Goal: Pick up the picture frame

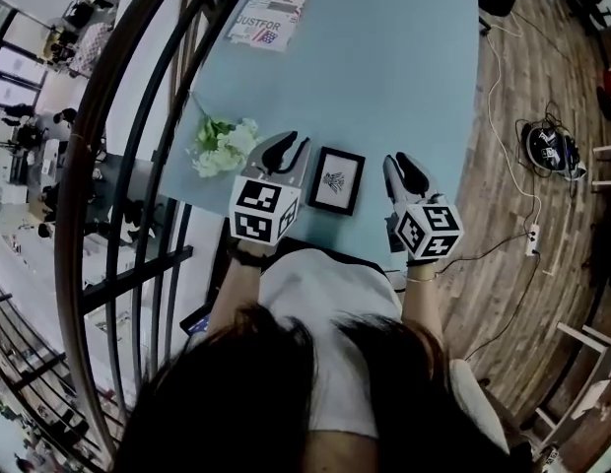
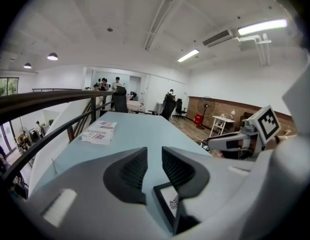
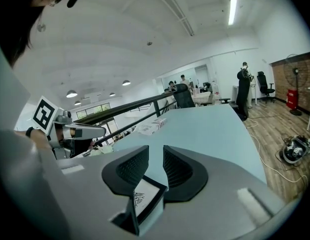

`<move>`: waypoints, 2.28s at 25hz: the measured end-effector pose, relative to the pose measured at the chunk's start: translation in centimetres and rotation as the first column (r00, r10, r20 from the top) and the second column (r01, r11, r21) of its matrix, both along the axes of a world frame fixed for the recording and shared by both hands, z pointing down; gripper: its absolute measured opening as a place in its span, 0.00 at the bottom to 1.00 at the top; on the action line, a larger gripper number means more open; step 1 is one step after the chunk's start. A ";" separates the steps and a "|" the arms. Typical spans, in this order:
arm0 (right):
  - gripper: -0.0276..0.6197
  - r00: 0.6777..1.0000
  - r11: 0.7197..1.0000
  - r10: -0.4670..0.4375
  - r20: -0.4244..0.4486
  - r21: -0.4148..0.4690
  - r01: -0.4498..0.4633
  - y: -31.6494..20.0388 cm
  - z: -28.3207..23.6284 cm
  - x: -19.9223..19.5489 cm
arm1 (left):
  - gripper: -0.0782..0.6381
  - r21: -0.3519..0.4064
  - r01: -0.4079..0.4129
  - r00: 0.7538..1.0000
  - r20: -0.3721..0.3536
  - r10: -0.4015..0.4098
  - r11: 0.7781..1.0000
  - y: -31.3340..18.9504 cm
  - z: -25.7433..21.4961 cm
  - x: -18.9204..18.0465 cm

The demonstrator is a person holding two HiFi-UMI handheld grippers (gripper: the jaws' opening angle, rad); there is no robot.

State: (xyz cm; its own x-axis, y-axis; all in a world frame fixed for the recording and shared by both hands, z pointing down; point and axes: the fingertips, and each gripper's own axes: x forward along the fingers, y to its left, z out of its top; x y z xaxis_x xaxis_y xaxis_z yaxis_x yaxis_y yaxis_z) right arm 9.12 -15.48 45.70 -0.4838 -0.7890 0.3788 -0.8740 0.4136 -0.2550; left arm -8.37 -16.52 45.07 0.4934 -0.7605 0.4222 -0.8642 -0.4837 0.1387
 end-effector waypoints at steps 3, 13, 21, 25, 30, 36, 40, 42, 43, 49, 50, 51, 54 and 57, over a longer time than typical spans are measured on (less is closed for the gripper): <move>0.14 1.000 0.999 0.015 0.010 -0.030 -0.015 0.1 0.8 0.3 | 0.24 -0.050 -0.023 1.000 -0.010 0.023 0.998 0.0 1.3 0.6; 0.14 0.999 0.993 0.042 0.018 -0.108 -0.040 0.5 3.7 0.2 | 0.24 -0.192 -0.092 0.996 -0.035 0.087 0.977 0.5 5.9 2.1; 0.14 0.998 0.979 0.036 0.044 -0.203 -0.027 1.4 7.3 -0.4 | 0.24 -0.326 -0.110 0.994 -0.053 0.098 0.939 1.5 10.1 3.0; 0.14 0.995 0.966 0.044 0.087 -0.257 -0.020 1.8 9.0 -0.6 | 0.24 -0.374 -0.111 0.993 -0.064 0.094 0.921 2.0 12.0 3.3; 0.14 0.990 0.948 0.053 0.134 -0.318 -0.008 2.2 10.7 -0.8 | 0.24 -0.429 -0.110 0.993 -0.079 0.084 0.896 2.4 14.0 3.3; 0.14 0.978 0.918 0.070 0.198 -0.396 0.014 2.8 13.0 -1.2 | 0.24 -0.487 -0.106 0.993 -0.101 0.065 0.867 3.1 16.1 3.4; 0.17 0.966 0.890 0.081 0.247 -0.454 0.041 3.2 14.4 -1.6 | 0.24 -0.514 -0.102 0.992 -0.118 0.048 0.852 3.2 17.2 3.4; 0.18 0.960 0.875 0.086 0.267 -0.480 0.055 3.4 15.0 -1.8 | 0.24 -0.527 -0.100 0.991 -0.124 0.040 0.844 3.3 17.6 3.4; 0.18 0.958 0.870 0.087 0.273 -0.490 0.060 3.5 15.2 -1.9 | 0.24 -0.533 -0.100 0.991 -0.125 0.039 0.840 3.4 17.7 3.4; 0.18 0.950 0.849 0.093 0.297 -0.523 0.081 3.2 16.0 -2.1 | 0.25 -0.552 -0.098 0.992 -0.123 0.035 0.828 3.1 18.6 3.9; 0.18 0.949 0.842 0.096 0.299 -0.532 0.083 3.2 16.1 -2.2 | 0.25 -0.558 -0.098 0.992 -0.123 0.035 0.824 3.2 18.8 4.0; 0.19 0.948 0.835 0.099 0.304 -0.543 0.087 3.2 16.2 -2.3 | 0.26 -0.565 -0.099 0.992 -0.123 0.035 0.819 3.3 18.9 4.1; 0.21 0.936 0.804 0.102 0.337 -0.582 0.122 3.7 16.8 -2.9 | 0.26 -0.573 -0.092 0.992 -0.119 0.028 0.814 3.4 19.2 4.3; 0.21 0.928 0.774 0.091 0.361 -0.612 0.162 4.0 17.1 -3.5 | 0.26 -0.577 -0.066 0.996 -0.091 0.016 0.814 3.3 19.4 3.9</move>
State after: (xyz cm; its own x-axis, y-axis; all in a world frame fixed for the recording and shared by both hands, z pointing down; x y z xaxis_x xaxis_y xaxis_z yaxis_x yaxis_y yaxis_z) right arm 5.62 -11.48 62.81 -0.7035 -0.4176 0.5750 -0.6591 0.0806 -0.7478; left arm -4.43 -13.23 64.49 0.5690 -0.3664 0.7362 -0.8195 -0.3270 0.4706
